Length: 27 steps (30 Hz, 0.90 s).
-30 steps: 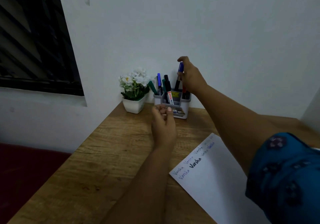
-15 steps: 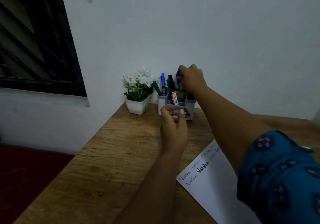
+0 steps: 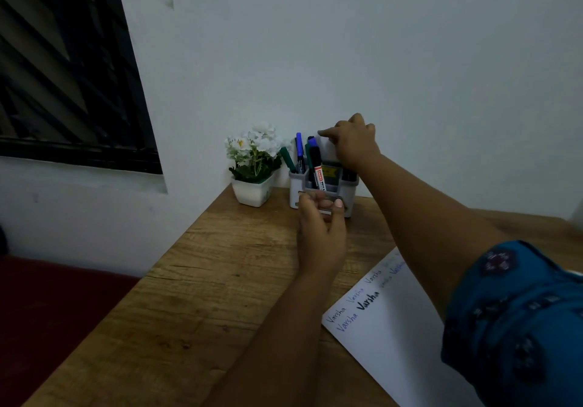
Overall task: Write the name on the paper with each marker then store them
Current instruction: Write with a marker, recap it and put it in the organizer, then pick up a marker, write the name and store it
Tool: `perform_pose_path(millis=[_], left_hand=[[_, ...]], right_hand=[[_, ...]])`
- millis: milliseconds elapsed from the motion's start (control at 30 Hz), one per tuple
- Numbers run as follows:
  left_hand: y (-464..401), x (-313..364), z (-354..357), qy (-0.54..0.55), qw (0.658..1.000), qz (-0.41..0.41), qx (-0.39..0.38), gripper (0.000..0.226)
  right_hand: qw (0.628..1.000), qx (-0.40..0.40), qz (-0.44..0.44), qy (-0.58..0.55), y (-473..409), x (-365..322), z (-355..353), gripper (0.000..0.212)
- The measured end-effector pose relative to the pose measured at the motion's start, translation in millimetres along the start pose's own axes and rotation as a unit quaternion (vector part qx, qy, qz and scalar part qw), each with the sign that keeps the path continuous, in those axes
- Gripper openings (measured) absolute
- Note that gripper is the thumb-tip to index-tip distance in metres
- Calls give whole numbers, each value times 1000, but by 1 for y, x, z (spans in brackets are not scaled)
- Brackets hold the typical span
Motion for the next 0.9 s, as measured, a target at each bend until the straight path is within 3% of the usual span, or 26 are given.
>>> perform_pose_path(millis=[133,333,500,633,733,900], left_hand=[[3,5,5,2,1000,17,-16,16],[7,12,10,-40,998,18,-45,14],[21,31,12,-115,988,65,-84,30],[41,47,16,-132,981,93,-110,17],[61,62,24,-149,975,111,-122,26],[98,86,42,-172,962,155,-145,34]], right_hand=[[1000,-4,8,1,12,3,-7,44],[993,80,8,-87,65,6,-52,19],[986,97,0,-139,134,13,-87,28],[991,38,8,-131,189,27,-98,12],[989,-60,39,-129,230,55,-98,33],[975,-91,185,-84,296,140,-110,31]])
Point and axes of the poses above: each hand's wrist, its own y-axis away from the middle knuckle, its own z-axis out of the palm, x = y × z, the point moved 8 cm from there along -y, towards the middle knuckle, and after that the axes turned 4 degrees about z, right-handed, at the moved point
